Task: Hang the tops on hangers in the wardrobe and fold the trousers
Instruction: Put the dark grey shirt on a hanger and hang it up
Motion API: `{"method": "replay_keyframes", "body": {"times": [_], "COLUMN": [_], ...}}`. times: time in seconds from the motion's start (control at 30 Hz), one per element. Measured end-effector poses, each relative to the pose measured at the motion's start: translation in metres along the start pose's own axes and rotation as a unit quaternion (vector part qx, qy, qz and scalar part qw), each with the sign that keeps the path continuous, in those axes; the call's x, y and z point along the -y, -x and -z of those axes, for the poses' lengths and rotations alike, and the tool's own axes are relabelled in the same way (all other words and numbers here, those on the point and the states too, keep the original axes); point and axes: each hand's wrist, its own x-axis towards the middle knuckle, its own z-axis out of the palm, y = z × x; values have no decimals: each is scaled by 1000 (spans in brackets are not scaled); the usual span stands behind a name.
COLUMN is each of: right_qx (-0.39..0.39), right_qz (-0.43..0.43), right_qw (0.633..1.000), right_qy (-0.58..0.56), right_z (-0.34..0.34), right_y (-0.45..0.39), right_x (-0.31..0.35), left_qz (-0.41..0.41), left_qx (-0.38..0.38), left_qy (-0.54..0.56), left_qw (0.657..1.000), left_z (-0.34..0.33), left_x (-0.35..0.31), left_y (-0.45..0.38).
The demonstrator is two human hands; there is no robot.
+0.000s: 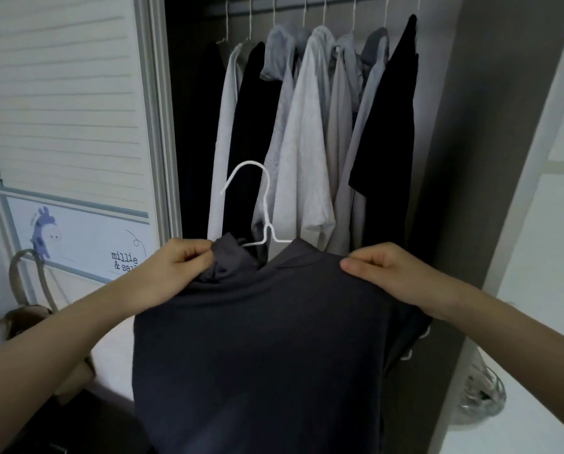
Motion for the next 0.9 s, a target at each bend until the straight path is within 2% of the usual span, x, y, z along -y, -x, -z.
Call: {"method": "replay_keyframes", "body": {"times": [0.13,0.23,0.33,0.4,0.5,0.6,0.67,0.73,0.77,0.83,0.87,0.9], "right_qx": [-60,-75,-77,-74,-83,-70,-70,-111,-139,-177,-188,-195], "right_qz": [16,14,20,24,33,27,9,7,14,31,40,46], "right_qw": [996,996,997,996,991,978,959,946,950,969,976,978], "right_qy": [-68,-47,15,47,96,196,276,305,281,167,106,57], "right_z": [19,23,23,25,31,36,36,35,34,35,35,36], "right_y": [12,16,14,12,11,12,13,15,16,20,23,25], "right_x": [-4,-9,-10,-9,-5,-8,-16,-24,-26,-25,-22,-18], "left_qz": [54,48,16,-21,-105,-143,-134,-87,-64,-40,-46,-65], "left_qx": [60,91,87,52,27,23,-15,4,51,131,125,83], "left_qy": [-58,-50,-120,-191,-287,-341,-285,-143,-84,-58,-81,-124], "left_qw": [995,993,989,980,952,929,949,986,993,989,988,987], "left_z": [28,36,35,34,33,37,35,29,26,18,15,13], "left_x": [21,36,41,42,44,43,38,27,20,8,6,5], "left_y": [6,6,3,1,-1,-1,-2,0,0,-1,-3,-6]}}
